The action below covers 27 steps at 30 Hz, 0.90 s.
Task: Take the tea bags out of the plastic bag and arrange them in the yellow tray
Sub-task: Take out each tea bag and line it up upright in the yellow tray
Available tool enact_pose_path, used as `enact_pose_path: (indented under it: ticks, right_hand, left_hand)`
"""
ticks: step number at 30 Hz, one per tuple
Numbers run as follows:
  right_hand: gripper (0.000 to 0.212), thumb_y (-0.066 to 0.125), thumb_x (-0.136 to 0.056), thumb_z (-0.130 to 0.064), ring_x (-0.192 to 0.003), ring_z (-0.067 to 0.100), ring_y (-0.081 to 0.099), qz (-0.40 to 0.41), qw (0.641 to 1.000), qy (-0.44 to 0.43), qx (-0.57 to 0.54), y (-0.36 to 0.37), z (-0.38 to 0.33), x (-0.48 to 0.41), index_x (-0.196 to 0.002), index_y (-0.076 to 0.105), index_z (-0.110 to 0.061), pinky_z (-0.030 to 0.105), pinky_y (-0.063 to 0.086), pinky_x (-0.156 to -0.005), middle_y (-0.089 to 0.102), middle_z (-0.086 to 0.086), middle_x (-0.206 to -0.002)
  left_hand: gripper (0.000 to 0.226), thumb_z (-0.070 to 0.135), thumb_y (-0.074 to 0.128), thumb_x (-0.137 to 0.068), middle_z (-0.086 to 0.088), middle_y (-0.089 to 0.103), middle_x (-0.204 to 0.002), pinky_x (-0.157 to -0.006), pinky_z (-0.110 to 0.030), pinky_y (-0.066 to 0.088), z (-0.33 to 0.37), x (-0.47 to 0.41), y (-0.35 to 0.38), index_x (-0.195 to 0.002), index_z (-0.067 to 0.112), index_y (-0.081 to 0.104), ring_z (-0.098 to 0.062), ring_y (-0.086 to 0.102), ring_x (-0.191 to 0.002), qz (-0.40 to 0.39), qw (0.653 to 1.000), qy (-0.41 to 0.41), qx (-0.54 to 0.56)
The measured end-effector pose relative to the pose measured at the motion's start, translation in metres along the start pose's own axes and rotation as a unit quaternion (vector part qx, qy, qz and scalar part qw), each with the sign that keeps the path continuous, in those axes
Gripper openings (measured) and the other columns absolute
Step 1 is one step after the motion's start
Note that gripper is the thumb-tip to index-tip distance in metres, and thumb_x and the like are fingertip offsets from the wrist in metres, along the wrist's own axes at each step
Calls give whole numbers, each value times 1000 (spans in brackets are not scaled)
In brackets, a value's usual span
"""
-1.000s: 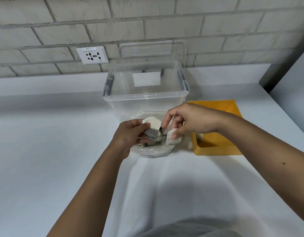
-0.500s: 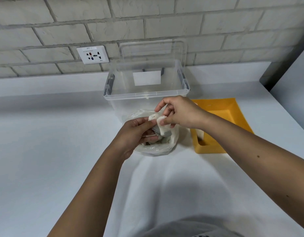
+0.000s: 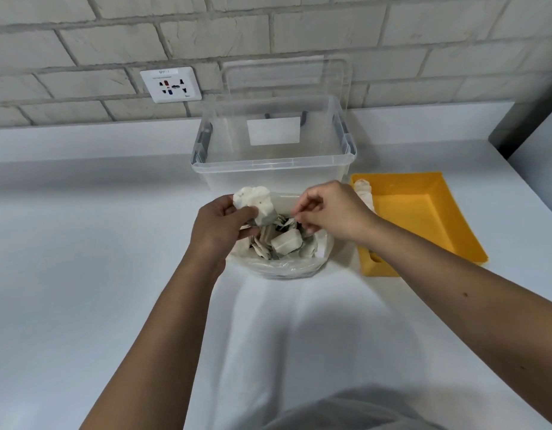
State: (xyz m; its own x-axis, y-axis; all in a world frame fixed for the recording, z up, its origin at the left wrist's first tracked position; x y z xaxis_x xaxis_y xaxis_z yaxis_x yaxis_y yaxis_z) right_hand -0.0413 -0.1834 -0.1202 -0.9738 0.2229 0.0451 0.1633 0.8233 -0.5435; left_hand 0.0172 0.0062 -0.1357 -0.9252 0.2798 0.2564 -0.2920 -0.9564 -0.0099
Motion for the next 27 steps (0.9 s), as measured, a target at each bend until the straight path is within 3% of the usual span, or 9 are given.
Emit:
enact_pose_path:
  ticks: [3, 6, 8, 12, 15, 18, 22, 25, 27]
  right_hand:
    - [14, 73, -81, -7, -73, 8, 66, -29, 988, -54, 144, 23, 5, 4, -92, 77, -14, 22, 54, -76, 73, -3, -86]
    - [26, 66, -84, -9, -97, 20, 61, -68, 952, -100, 282, 51, 11, 2, -107, 72, -17, 34, 51, -85, 64, 1, -108]
    - [35, 61, -84, -8, -100, 28, 61, -96, 925, -104, 352, 65, 16, 0, -117, 66, -17, 40, 53, -78, 57, 3, -117]
    - [42, 59, -86, -5, -95, 31, 62, -107, 902, -83, 409, 75, 19, -6, -126, 58, -16, 35, 48, -64, 51, 7, -130]
    - [25, 59, -86, -4, -87, 30, 62, -102, 896, -84, 424, 73, 16, -8, -109, 66, -10, 34, 47, -63, 54, 9, -122]
    - [5, 65, -87, -14, -88, 23, 59, -97, 924, -86, 359, 54, 8, -3, -90, 67, -15, 35, 49, -74, 55, 2, -105]
    - [4, 66, -89, -24, -80, 10, 58, -96, 961, -89, 244, 22, -11, 9, -88, 65, -20, 26, 45, -70, 67, -4, -88]
    - [6, 67, -90, -28, -59, 2, 52, -125, 963, -101, 215, 4, -30, 18, -93, 68, -23, 19, 39, -57, 60, -9, -66]
    - [6, 69, -89, -26, -60, 3, 53, -154, 962, -109, 200, -3, -41, 22, -94, 72, -26, 15, 38, -55, 61, -7, -64]
  left_hand:
    - [19, -3, 66, -86, -7, 70, -83, -74, -28, 62, -4, -1, -3, -104, 4, 69, -11, 71, -69, 7, 1000, 0, -14]
    - [19, -2, 67, -86, -7, 70, -84, -78, -30, 61, -11, -2, -2, -104, 5, 69, -13, 71, -74, 11, 1000, -6, -19]
    - [19, -1, 68, -86, -4, 70, -82, -79, -31, 61, -13, -3, -1, -103, 7, 69, -15, 71, -78, 10, 1000, -10, -19]
    - [20, -1, 67, -87, -5, 71, -84, -79, -30, 61, -12, -3, 1, -106, 6, 69, -16, 71, -80, 3, 1000, -7, -20]
    - [21, 0, 67, -86, -8, 71, -89, -81, -32, 61, -12, -4, -1, -106, 6, 69, -18, 71, -81, 4, 1000, -7, -26]
    - [21, 2, 67, -87, -8, 71, -87, -81, -34, 61, -11, -4, -3, -108, 4, 69, -18, 70, -80, 5, 999, -8, -31]
    - [19, 3, 64, -89, -10, 68, -83, -74, -30, 62, -9, -3, -1, -106, 6, 71, -21, 68, -79, -6, 999, -14, -44]
    - [14, 5, 64, -91, -6, 68, -76, -66, -25, 60, -7, 0, 8, -102, 8, 73, -17, 68, -69, -37, 997, -21, -71]
    - [11, 6, 65, -92, -4, 68, -74, -67, -27, 61, -6, 3, 16, -98, 8, 74, -16, 66, -66, -63, 993, -19, -97]
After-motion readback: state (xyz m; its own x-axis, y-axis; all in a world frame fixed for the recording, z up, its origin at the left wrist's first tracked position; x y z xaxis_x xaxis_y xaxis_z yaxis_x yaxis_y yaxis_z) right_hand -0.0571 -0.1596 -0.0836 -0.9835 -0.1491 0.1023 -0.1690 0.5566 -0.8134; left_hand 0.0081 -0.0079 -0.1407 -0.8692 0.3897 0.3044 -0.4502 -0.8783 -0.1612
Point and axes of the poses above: each hand's wrist, its own x-axis away from the middle knuckle, its own y-axis out of the palm, z = x × y, the point moved 8 cm from there along -x, towards the middle knuckle
